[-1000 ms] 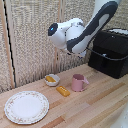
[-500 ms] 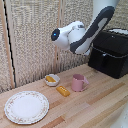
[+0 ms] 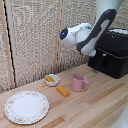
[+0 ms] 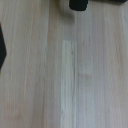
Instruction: Please go towards the air fryer and gently seize its handle using your gripper. Slowly reveal the interior of the air fryer by pulling the handle outward. Head to the bowl filled with hot dogs and firmly but gently grasp it. Carefully place it inside the now-open air fryer.
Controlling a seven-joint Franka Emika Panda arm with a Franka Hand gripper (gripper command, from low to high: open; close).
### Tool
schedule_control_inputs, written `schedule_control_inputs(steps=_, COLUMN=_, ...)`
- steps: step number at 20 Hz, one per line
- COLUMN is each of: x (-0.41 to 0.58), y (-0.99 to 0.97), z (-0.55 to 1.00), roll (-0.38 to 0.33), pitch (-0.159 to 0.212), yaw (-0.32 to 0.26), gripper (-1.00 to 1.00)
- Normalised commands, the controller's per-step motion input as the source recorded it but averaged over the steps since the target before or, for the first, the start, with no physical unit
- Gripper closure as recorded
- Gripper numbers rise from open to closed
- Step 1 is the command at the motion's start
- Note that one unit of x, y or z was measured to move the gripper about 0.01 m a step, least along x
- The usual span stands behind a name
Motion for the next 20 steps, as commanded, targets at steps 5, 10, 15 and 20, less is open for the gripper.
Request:
schedule_control_inputs(steps=5, x=-0.262, y=-0.68, z=-0.37, roll=0.0, pitch=-0.077, yaw=-0.125, gripper=-1.0)
schedule_control_inputs(steps=10, x=-0.319, y=-0.66, z=-0.24, roll=0.0, pitch=-0.005, yaw=-0.061, gripper=-1.0)
schedule_control_inputs(steps=15, x=-0.201, y=-0.61, z=-0.16, roll=0.002, pitch=-0.048, yaw=-0.002, gripper=-1.0)
schedule_control_inputs(steps=20, x=0.0, y=-0.44, z=-0.01, roll=0.033, pitch=-0.082, yaw=0.017, gripper=-1.0)
